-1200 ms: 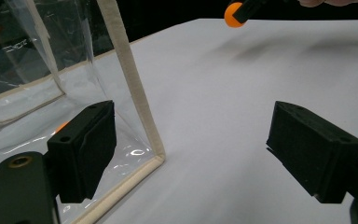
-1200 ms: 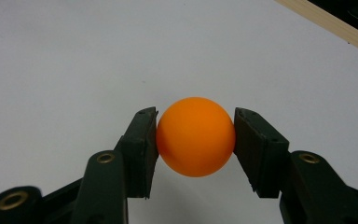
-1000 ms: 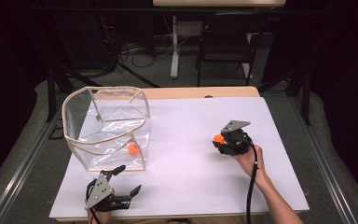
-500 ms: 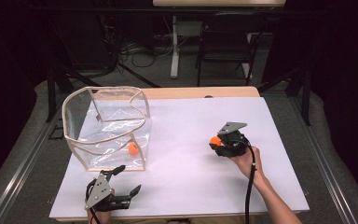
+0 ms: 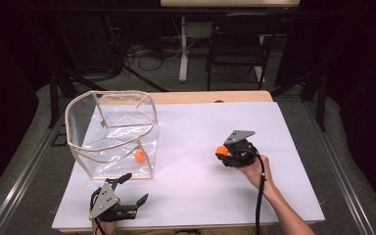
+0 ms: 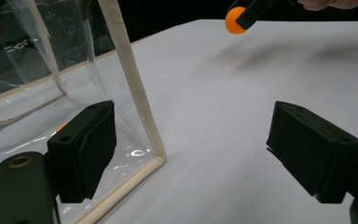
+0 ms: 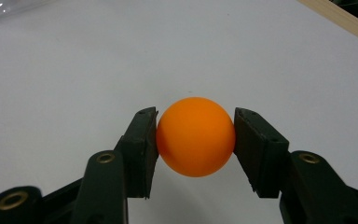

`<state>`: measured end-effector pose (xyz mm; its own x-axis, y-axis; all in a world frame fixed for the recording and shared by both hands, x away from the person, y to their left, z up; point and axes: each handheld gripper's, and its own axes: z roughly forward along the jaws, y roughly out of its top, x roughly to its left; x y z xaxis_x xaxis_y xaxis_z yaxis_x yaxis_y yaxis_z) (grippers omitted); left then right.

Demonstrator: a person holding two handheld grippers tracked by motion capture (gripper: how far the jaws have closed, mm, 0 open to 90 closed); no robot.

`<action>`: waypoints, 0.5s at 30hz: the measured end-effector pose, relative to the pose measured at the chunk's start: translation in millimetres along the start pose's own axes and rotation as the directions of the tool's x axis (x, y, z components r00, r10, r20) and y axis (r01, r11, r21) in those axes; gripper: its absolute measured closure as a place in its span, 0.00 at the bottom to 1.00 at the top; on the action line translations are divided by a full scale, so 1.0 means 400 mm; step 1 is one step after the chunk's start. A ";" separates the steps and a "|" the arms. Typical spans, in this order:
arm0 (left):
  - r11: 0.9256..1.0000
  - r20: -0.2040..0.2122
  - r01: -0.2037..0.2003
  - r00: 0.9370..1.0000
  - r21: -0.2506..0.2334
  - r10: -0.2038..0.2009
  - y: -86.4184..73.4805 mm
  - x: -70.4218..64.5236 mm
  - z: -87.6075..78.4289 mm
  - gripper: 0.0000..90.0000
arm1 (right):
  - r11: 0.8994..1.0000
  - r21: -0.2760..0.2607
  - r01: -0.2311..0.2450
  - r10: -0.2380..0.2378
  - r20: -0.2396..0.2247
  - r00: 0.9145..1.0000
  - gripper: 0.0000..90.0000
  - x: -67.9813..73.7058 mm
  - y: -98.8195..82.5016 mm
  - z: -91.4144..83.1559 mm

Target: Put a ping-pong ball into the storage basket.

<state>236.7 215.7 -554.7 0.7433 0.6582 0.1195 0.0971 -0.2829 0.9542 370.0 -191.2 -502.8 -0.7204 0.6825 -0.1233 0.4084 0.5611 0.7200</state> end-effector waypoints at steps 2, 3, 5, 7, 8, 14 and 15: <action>1.000 -0.001 0.000 1.000 0.000 0.000 0.000 0.000 -0.001 0.17 | 1.000 -0.001 0.002 -0.002 -0.004 1.000 0.56 0.004 0.002 0.001; 1.000 -0.001 0.002 1.000 -0.001 -0.002 0.000 0.000 -0.001 0.17 | 1.000 -0.002 0.004 -0.004 -0.007 1.000 0.56 0.005 0.003 0.001; 1.000 -0.004 0.002 1.000 -0.003 -0.002 0.000 0.000 -0.003 0.17 | 1.000 -0.003 0.008 -0.008 -0.009 1.000 0.56 0.009 0.005 0.000; 1.000 -0.003 -0.001 1.000 -0.003 0.001 0.000 0.000 -0.003 0.17 | 1.000 -0.010 0.013 -0.013 -0.010 1.000 0.56 0.013 0.006 -0.001; 1.000 -0.003 0.000 1.000 -0.003 0.000 0.000 0.000 -0.003 0.17 | 1.000 -0.011 0.017 -0.017 -0.012 1.000 0.56 0.015 0.008 -0.003; 1.000 -0.003 0.003 1.000 -0.002 -0.003 0.000 -0.001 -0.002 0.17 | 1.000 -0.015 0.021 -0.022 -0.025 0.999 0.56 0.027 0.014 -0.003; 1.000 -0.003 0.001 1.000 -0.004 -0.001 0.000 -0.001 -0.002 0.17 | 1.000 -0.020 0.023 -0.023 -0.027 0.999 0.56 0.029 0.015 -0.001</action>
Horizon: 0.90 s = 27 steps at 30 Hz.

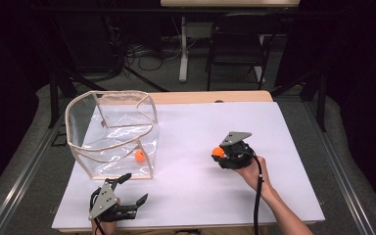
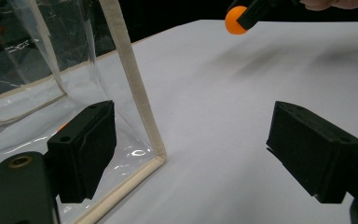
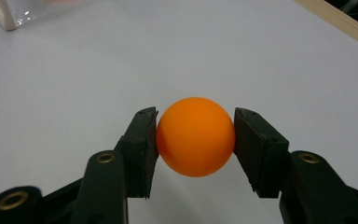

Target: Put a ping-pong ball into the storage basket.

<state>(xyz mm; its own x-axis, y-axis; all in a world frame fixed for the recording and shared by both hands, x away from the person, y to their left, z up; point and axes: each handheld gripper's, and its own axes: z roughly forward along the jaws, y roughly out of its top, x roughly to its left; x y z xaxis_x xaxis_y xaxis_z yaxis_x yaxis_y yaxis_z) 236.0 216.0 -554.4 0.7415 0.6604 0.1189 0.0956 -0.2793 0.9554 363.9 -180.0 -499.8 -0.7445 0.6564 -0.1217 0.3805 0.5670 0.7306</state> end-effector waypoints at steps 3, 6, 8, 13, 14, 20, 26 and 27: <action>1.000 -0.001 0.000 1.000 0.000 0.000 0.000 0.000 0.000 0.17 | 1.000 0.004 0.005 -0.005 -0.007 1.000 0.56 0.007 0.005 0.002; 1.000 -0.002 0.000 1.000 -0.001 0.000 0.000 0.001 -0.001 0.17 | 1.000 0.002 0.015 -0.015 -0.013 1.000 0.56 0.016 0.012 0.004; 1.000 -0.003 0.001 1.000 -0.001 -0.001 0.000 0.001 0.000 0.17 | 1.000 -0.001 0.021 -0.021 -0.016 1.000 0.56 0.022 0.016 0.004; 1.000 -0.002 0.000 1.000 -0.002 0.000 0.001 0.001 0.000 0.17 | 0.999 -0.010 0.031 -0.031 -0.025 0.999 0.56 0.034 0.026 0.005; 1.000 -0.002 0.000 1.000 -0.002 0.000 0.001 0.001 0.000 0.17 | 0.999 -0.012 0.033 -0.034 -0.029 0.999 0.56 0.035 0.029 0.005; 1.000 -0.002 0.001 1.000 -0.003 -0.001 0.000 0.002 0.000 0.17 | 0.999 -0.026 0.043 -0.044 -0.047 0.998 0.56 0.051 0.045 0.005; 1.000 -0.002 0.001 1.000 -0.004 -0.001 0.000 0.003 -0.001 0.17 | 0.997 -0.037 0.060 -0.063 -0.059 0.996 0.56 0.064 0.058 0.012; 1.000 -0.003 0.001 1.000 -0.003 -0.001 0.001 0.002 -0.001 0.17 | 0.997 -0.040 0.061 -0.063 -0.062 0.996 0.56 0.065 0.060 0.013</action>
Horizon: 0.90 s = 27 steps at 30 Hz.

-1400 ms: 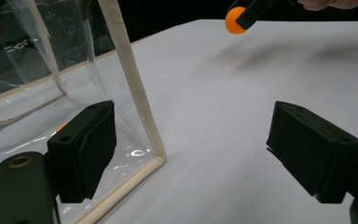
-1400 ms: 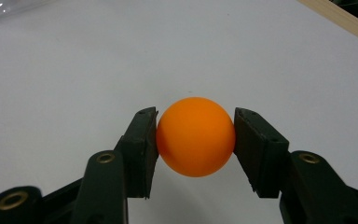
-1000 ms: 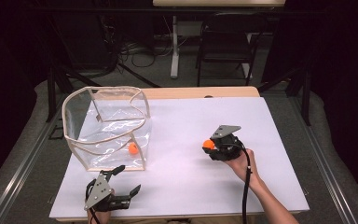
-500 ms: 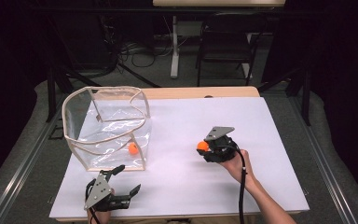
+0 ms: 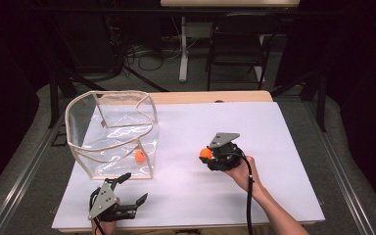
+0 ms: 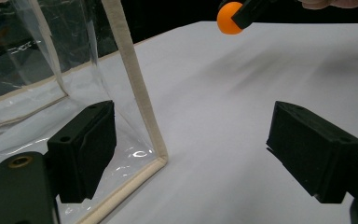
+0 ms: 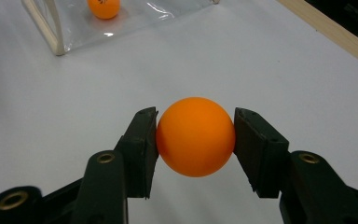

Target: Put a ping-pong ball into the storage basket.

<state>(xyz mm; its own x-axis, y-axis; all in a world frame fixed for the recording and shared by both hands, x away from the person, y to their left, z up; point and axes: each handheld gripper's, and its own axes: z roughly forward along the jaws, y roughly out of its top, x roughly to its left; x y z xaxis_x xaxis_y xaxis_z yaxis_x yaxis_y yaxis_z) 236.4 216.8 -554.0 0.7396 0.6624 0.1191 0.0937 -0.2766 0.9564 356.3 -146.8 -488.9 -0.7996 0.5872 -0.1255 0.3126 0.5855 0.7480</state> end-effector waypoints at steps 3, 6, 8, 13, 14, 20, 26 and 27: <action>1.000 0.001 -0.004 1.000 0.001 0.004 0.000 -0.001 0.000 0.17 | 1.000 -0.009 0.007 -0.007 -0.004 1.000 0.56 0.004 0.007 0.000; 1.000 0.000 -0.001 1.000 0.002 0.001 0.000 0.000 0.000 0.17 | 1.000 -0.014 0.011 -0.011 -0.004 1.000 0.56 0.007 0.012 0.000; 1.000 0.000 0.000 1.000 0.002 0.000 0.000 -0.001 0.000 0.17 | 1.000 -0.021 0.009 -0.009 -0.010 1.000 0.56 0.006 0.015 0.000; 1.000 0.000 -0.002 1.000 0.001 0.002 0.000 -0.001 0.000 0.18 | 0.999 -0.035 0.016 -0.017 -0.012 1.000 0.56 0.010 0.026 -0.003; 1.000 0.001 -0.001 1.000 0.002 0.001 0.000 -0.002 0.000 0.17 | 0.999 -0.039 0.017 -0.017 -0.014 1.000 0.56 0.011 0.028 -0.003; 1.000 0.000 0.001 1.000 0.002 -0.001 -0.001 -0.001 0.001 0.17 | 0.998 -0.052 0.023 -0.024 -0.019 1.000 0.56 0.016 0.041 -0.004; 1.000 0.000 0.001 1.000 0.000 -0.001 -0.001 0.000 0.001 0.17 | 0.997 -0.067 0.026 -0.027 -0.023 0.999 0.56 0.020 0.055 -0.003; 1.000 0.000 0.001 1.000 -0.002 -0.001 -0.001 0.000 0.001 0.17 | 0.997 -0.070 0.032 -0.033 -0.021 0.999 0.56 0.022 0.058 -0.003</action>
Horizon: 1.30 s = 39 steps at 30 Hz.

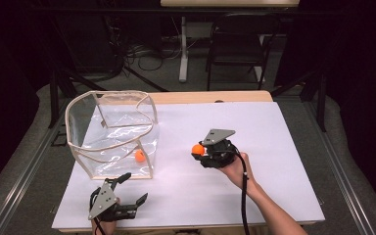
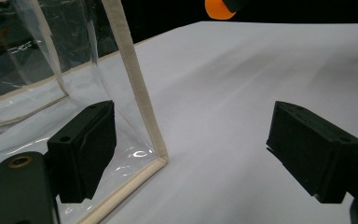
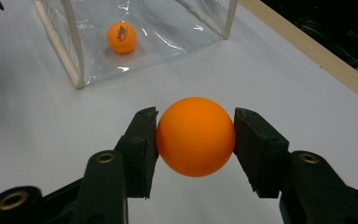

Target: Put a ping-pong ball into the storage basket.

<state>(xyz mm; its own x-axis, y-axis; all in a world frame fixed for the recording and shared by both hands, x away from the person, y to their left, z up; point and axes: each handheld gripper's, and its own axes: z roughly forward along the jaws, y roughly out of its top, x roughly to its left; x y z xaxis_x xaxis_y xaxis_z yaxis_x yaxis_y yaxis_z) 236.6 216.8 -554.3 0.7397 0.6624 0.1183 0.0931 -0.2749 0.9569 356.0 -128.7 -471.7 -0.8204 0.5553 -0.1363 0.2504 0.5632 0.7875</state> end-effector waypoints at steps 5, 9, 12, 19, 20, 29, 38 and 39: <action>1.000 0.000 0.000 1.000 0.000 0.000 0.000 0.000 0.001 0.17 | 1.000 -0.018 0.002 -0.003 -0.005 1.000 0.56 0.006 0.013 0.003; 1.000 -0.001 0.001 1.000 0.002 -0.001 0.000 0.000 0.002 0.17 | 0.999 -0.032 0.009 -0.010 -0.007 1.000 0.56 0.010 0.023 0.004; 1.000 0.001 0.000 1.000 0.002 0.000 0.000 0.000 0.002 0.17 | 0.999 -0.042 0.015 -0.015 -0.008 1.000 0.56 0.014 0.031 0.003; 1.000 0.000 0.000 1.000 0.002 0.000 0.000 0.001 0.002 0.17 | 0.998 -0.058 0.021 -0.022 -0.009 1.000 0.56 0.017 0.045 0.003; 1.000 0.000 0.000 1.000 0.003 0.000 0.000 0.001 0.002 0.17 | 0.998 -0.060 0.022 -0.023 -0.009 1.000 0.56 0.018 0.047 0.004; 1.000 0.002 0.000 1.000 0.001 0.000 0.000 0.000 0.001 0.17 | 0.996 -0.079 0.035 -0.036 -0.013 0.999 0.56 0.025 0.066 0.007; 1.000 0.001 0.000 1.000 0.001 0.000 0.000 0.000 0.002 0.17 | 0.994 -0.098 0.042 -0.043 -0.014 0.999 0.56 0.029 0.083 0.005; 1.000 0.002 0.001 1.000 0.000 -0.001 0.000 0.000 0.002 0.17 | 0.994 -0.101 0.044 -0.046 -0.012 0.999 0.56 0.030 0.085 0.004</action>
<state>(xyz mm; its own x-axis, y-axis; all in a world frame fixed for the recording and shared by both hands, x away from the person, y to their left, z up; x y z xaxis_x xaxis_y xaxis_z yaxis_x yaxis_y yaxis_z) 237.2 216.3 -554.6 0.7412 0.6610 0.1172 0.0939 -0.2749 0.9569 355.7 -102.1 -447.7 -0.8371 0.5216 -0.1651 0.1603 0.5223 0.8375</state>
